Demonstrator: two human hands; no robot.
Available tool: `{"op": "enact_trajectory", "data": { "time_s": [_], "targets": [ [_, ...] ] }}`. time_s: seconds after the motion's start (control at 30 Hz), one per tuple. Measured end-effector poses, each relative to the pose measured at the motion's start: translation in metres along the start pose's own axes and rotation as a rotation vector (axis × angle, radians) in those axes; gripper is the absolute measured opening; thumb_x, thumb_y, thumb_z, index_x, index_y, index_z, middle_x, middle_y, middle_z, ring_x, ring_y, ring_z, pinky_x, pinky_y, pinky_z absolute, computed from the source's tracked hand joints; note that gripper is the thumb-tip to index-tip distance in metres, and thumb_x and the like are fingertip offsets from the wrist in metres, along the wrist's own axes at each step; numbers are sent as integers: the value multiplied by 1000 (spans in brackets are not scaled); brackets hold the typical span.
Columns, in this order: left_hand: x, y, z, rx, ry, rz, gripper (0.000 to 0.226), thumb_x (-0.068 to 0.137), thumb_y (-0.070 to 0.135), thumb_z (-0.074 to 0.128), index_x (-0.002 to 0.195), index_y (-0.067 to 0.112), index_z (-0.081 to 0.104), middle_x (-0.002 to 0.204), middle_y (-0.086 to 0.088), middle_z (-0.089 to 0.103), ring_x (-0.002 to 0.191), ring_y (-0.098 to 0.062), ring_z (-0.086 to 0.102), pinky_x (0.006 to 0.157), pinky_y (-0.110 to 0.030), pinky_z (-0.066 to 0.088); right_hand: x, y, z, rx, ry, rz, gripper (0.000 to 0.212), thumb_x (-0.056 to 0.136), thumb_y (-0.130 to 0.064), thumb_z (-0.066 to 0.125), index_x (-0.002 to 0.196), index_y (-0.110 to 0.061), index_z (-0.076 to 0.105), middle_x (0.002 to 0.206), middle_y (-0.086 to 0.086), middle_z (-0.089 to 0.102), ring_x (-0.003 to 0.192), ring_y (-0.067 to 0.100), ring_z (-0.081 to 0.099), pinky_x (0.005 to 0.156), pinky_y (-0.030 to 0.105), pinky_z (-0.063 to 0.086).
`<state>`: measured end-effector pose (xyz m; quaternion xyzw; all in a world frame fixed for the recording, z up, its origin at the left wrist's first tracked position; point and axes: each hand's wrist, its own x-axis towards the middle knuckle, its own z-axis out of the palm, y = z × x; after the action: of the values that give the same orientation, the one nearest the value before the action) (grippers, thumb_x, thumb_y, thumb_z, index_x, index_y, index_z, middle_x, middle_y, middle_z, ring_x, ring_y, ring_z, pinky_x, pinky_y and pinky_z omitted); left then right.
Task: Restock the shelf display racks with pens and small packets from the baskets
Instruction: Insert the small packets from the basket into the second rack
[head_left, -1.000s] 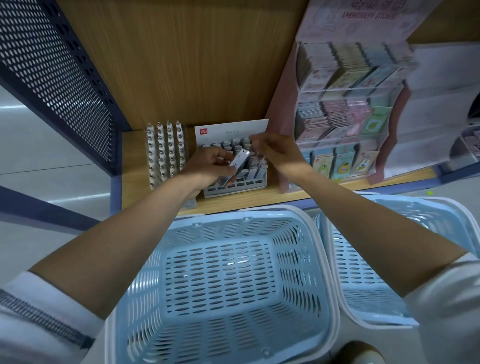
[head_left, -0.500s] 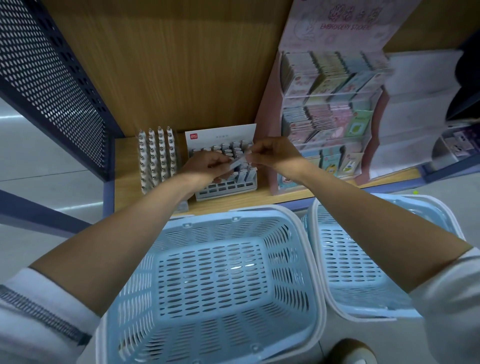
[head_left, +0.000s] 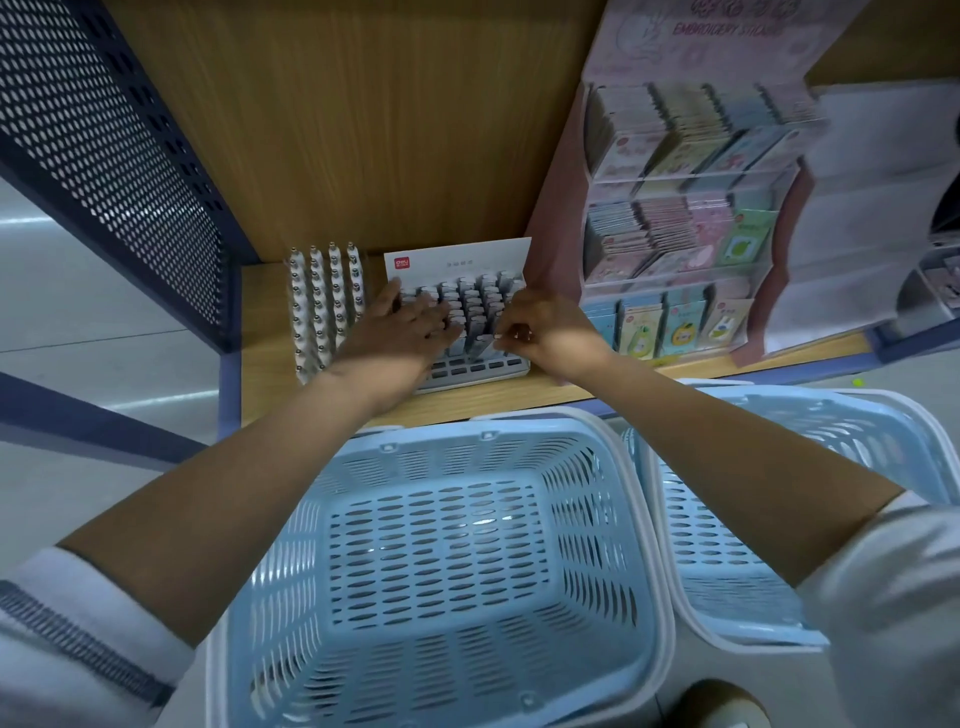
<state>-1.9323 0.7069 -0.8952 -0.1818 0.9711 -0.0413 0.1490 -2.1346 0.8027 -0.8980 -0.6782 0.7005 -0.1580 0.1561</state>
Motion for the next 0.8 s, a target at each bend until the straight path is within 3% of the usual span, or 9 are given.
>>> {"op": "enact_trajectory", "data": {
  "time_s": [0.2, 0.47, 0.6, 0.8],
  "targets": [
    [-12, -13, 5, 52, 52, -38, 52, 103, 39, 25, 153, 25, 25, 162, -4, 17, 150, -26, 8, 118, -55, -8, 7, -5, 5, -79, 6, -3, 15, 86, -20, 68, 86, -5, 69, 87, 11, 62, 72, 28, 60, 64, 35, 47],
    [-14, -11, 5, 81, 32, 7, 51, 103, 42, 21, 153, 32, 17, 163, -2, 13, 148, -23, 19, 118, -57, -5, 9, -6, 5, -135, -25, 22, 16, 86, -22, 68, 88, -6, 70, 88, 11, 63, 75, 32, 61, 65, 40, 50],
    [-13, -11, 4, 108, 31, 12, 51, 103, 43, 20, 153, 32, 15, 163, -2, 12, 148, -23, 20, 118, -57, -2, 8, -10, -2, -202, -98, 6, 16, 89, -20, 64, 94, -6, 68, 96, 11, 63, 88, 31, 61, 70, 36, 45],
    [-13, -12, 4, 98, 34, 22, 51, 103, 43, 22, 153, 32, 17, 163, -1, 12, 148, -22, 20, 118, -56, -3, 22, -21, -4, -300, -145, 21, 15, 92, -20, 58, 91, -6, 63, 98, 9, 59, 90, 28, 59, 69, 33, 41]
  ]
}}
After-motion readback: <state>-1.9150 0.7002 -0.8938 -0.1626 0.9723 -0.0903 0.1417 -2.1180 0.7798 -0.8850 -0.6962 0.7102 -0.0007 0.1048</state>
